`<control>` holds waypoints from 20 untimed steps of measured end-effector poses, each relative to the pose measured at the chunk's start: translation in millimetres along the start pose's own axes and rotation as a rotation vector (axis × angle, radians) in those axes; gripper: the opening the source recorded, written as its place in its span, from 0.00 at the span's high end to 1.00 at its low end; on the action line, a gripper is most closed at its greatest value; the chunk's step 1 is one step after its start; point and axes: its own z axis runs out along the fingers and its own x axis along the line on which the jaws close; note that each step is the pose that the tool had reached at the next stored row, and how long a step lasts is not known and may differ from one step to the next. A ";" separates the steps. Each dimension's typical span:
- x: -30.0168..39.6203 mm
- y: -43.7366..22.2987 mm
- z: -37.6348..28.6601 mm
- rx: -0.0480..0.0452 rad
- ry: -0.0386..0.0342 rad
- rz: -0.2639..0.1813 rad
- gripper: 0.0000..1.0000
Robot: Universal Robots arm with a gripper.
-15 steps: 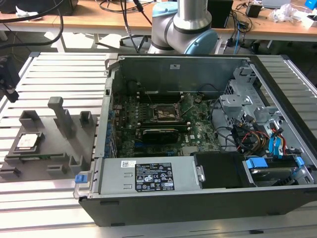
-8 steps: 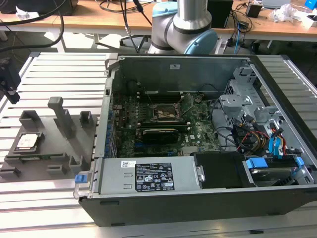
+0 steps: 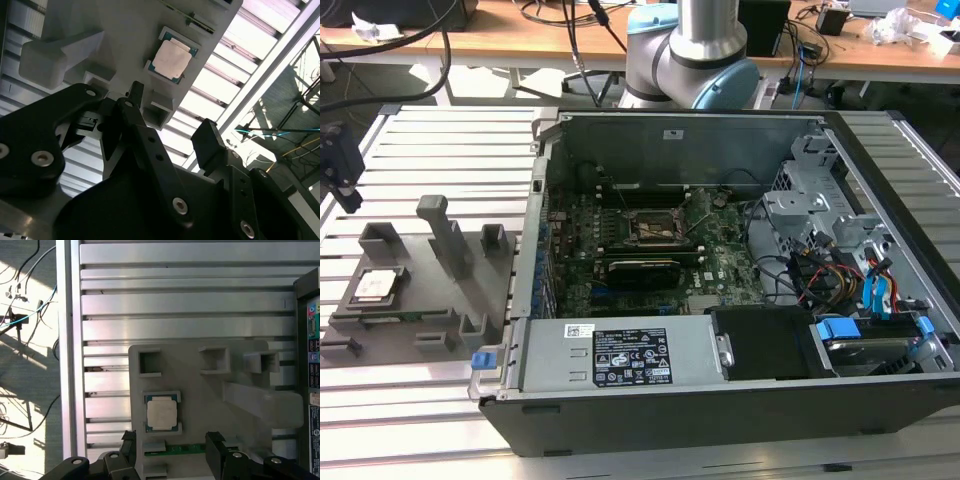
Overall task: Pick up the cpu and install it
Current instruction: 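Pick up the cpu and move it towards the insertion slot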
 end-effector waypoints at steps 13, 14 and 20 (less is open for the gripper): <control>0.2 0.0 9.1 0.0001 0.0000 0.000 0.34; 0.3 0.0 9.6 0.0001 0.0000 0.000 0.34; 0.4 0.0 14.8 0.0000 0.0000 0.000 0.34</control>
